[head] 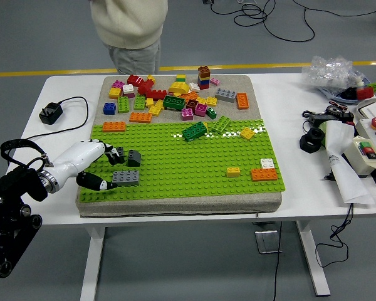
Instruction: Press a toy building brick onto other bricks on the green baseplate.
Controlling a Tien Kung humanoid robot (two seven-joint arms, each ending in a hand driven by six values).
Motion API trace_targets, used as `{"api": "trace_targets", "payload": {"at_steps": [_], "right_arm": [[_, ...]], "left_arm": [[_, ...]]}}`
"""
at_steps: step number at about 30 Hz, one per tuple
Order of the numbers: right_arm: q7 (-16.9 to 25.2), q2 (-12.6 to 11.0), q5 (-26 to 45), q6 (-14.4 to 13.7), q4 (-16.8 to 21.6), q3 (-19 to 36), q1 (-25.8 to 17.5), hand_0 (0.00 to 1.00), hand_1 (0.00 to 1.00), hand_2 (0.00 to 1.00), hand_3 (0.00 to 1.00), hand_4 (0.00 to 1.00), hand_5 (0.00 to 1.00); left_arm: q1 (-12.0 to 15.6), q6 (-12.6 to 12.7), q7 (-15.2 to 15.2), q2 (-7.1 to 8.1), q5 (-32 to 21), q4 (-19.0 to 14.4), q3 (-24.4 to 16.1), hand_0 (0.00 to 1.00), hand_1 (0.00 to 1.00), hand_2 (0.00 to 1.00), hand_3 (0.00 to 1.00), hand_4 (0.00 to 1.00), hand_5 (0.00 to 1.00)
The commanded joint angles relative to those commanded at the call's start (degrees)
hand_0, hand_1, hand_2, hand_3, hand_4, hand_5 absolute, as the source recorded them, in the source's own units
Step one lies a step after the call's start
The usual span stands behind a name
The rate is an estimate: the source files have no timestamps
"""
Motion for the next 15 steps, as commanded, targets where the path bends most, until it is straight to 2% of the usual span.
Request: {"api": "trace_targets", "payload": {"at_steps": [5, 15], "right_arm": [[0.03, 0.06, -0.05, -0.04, 0.0, -0.13, 0.07, 0.79, 0.726, 0.77, 0.783, 0.998, 0.699], [-0.12, 0.09, -0.07, -0.07, 0.0, -0.24, -0.03, 0.79, 0.726, 0.77, 0.783, 0.998, 0.698]], "left_arm": [[-0.65, 0.62, -0.24, -1.19, 0.0, 1.98, 0.82, 0.86, 0.729, 0.554, 0.599, 0.94, 0.194], [-1.51, 2.65, -0.93, -2.4, 0.0, 6.1, 1.38, 0.858, 0.727, 0.545, 0.587, 0.925, 0.185]]}}
